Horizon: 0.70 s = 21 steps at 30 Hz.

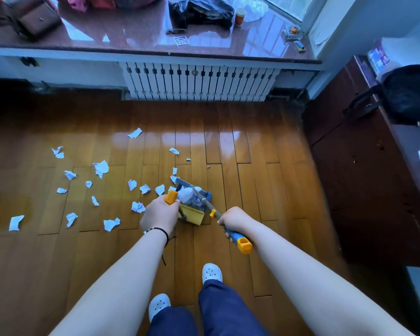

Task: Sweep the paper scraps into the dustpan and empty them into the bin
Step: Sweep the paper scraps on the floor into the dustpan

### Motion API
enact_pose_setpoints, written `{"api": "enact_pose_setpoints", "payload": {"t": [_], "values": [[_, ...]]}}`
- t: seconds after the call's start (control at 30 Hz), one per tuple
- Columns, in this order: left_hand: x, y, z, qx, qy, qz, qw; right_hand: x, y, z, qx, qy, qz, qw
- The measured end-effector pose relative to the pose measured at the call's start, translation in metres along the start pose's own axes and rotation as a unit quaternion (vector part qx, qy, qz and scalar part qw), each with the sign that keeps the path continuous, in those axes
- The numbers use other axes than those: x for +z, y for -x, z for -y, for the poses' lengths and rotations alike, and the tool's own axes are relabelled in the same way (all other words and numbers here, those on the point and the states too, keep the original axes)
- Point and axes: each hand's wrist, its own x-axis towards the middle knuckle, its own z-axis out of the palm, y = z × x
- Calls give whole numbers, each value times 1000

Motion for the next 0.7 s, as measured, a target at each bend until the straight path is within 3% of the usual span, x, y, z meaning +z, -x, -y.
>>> {"api": "enact_pose_setpoints", "payload": {"t": [0.43,0.7], "values": [[-83,40,112,80,0,22,997,114,62,-13,-3,-113,-74,991],[-115,61,184,73,-1,4,997,157,89,-19,-25,-135,-75,988]]}}
